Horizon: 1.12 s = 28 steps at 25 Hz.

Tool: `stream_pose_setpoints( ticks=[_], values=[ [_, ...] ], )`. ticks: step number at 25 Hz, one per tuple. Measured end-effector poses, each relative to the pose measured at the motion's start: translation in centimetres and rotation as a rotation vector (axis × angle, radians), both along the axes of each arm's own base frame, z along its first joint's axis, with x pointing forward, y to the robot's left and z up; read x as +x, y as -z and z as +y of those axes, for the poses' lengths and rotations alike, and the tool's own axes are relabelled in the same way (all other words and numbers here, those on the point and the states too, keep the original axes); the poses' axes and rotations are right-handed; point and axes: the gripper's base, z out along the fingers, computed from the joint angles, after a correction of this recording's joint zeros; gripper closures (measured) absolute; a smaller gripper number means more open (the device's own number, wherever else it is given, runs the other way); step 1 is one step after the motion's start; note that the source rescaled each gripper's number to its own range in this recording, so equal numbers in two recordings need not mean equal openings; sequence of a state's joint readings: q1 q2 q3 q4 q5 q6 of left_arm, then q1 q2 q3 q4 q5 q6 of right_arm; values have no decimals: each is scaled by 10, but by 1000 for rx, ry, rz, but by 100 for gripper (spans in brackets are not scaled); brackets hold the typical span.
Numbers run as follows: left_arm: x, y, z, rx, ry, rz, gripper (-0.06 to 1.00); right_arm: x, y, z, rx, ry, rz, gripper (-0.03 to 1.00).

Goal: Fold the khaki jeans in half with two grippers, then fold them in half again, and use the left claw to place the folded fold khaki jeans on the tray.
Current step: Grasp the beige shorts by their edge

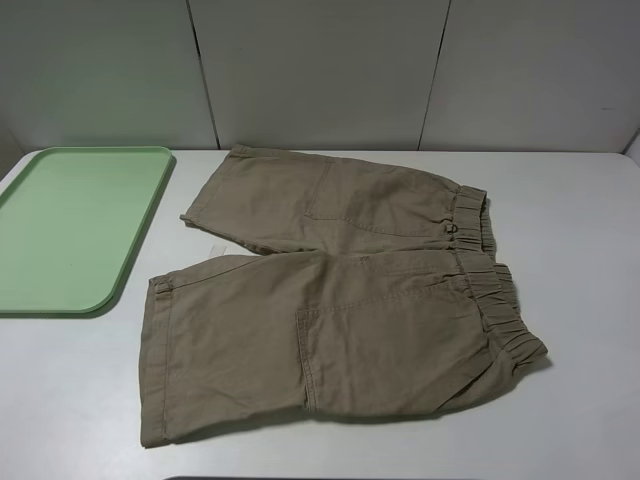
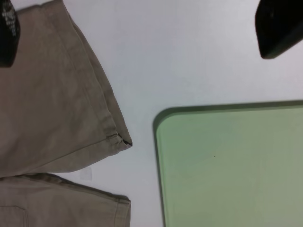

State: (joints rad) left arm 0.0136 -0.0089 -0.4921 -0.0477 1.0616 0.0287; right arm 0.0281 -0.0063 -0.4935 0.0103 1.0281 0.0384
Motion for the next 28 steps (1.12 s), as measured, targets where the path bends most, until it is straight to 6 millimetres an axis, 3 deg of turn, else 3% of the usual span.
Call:
stream_pose_setpoints(
  ticks=[28],
  values=[
    [0, 0, 0, 0, 0, 0, -5, 0, 0, 0, 0, 0, 0, -3]
  ],
)
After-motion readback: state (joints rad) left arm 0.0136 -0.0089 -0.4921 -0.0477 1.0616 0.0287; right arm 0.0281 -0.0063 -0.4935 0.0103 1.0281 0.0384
